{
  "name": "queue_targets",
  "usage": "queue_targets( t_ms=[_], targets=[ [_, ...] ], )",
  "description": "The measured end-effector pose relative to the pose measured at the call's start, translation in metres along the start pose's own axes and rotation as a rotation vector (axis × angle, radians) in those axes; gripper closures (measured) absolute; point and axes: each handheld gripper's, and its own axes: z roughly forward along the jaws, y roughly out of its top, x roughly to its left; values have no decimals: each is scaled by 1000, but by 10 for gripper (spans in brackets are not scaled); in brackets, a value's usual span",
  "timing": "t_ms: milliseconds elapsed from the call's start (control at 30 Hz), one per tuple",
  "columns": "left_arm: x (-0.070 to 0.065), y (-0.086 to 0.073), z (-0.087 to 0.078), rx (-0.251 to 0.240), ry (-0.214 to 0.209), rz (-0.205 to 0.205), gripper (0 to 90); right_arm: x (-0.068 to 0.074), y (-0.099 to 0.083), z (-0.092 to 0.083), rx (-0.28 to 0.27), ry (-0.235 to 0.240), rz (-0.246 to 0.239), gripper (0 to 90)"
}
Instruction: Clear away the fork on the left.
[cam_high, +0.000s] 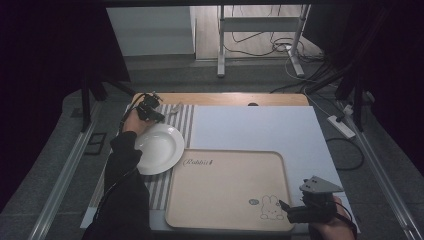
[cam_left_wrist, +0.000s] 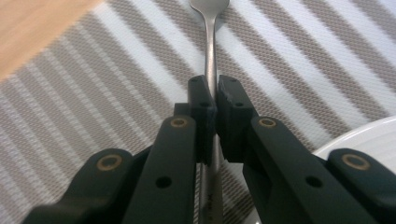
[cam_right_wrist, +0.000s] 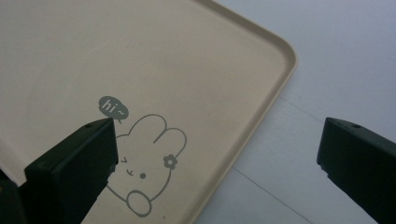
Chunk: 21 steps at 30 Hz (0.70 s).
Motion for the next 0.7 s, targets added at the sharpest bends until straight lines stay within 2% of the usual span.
queue_targets(
  t_ms=[167,300,400,500,533,700],
  targets=[
    [9,-4,-11,11,33,-8,843,0,0,0,0,1,0,0],
    [13,-7,-20,5,37,-18,843,0,0,0,2,1,-1,0],
    [16,-9,-31,-11,16,-29,843,0,0,0,4,2,-1,0],
    [16,-10,-35,-19,-2,-37,843,0,0,0,3,2,-1,0],
    [15,-10,-38,-18,-24,-36,843,0,0,0,4,1,-1,0],
    [10,-9,-44,-13,-52,-32,843,1,0,0,2,0,-2,0]
  ],
)
